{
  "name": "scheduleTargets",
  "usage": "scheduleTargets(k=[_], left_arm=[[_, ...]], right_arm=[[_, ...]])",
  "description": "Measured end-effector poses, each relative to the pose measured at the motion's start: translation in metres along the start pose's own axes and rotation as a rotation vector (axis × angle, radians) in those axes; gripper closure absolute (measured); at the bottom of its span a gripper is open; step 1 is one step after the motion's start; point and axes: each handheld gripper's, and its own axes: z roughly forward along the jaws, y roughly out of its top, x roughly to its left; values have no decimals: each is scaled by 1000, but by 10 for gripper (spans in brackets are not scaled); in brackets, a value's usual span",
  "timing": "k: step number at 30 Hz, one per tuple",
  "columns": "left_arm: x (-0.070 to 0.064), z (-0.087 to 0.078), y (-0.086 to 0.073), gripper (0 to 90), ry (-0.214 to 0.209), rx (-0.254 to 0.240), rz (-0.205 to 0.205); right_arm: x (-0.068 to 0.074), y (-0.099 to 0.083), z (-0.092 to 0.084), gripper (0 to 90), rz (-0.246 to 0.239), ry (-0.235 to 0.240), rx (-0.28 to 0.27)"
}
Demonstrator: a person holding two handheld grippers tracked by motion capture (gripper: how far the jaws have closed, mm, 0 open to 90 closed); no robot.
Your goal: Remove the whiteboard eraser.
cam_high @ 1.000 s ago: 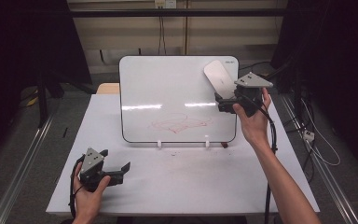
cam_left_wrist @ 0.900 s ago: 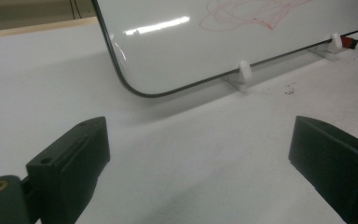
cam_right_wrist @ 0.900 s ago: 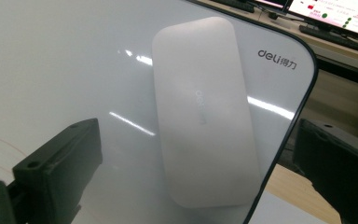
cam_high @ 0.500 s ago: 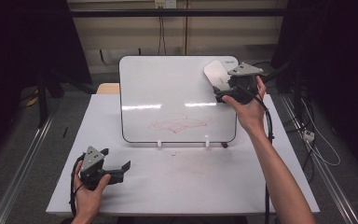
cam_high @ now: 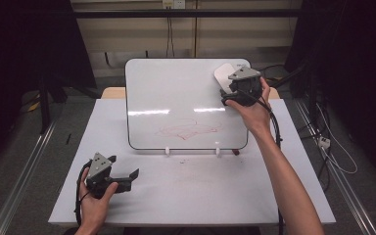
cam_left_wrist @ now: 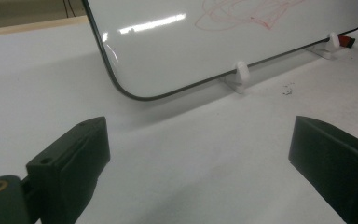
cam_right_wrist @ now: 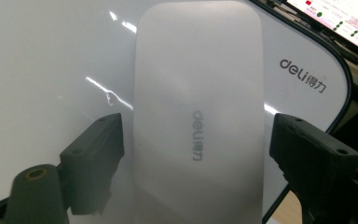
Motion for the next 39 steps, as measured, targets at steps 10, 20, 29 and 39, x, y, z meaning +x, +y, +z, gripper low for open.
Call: scheduleTargets(k=[10,20,29,39], left_arm=[[0,-7,-1,51,12,-13,-2],[0,-5,-1,51,7,-4,7],[1,-5,0,51,12,-7,0],[1,-5,-1,51,14,-2,4]], right_arm=[[4,2,7,304,-23,-30,16],[3,4,6,316,-8,-26,38],[-2,5,4,317,23,12,46],[-9,3,0,317,98,73,29]])
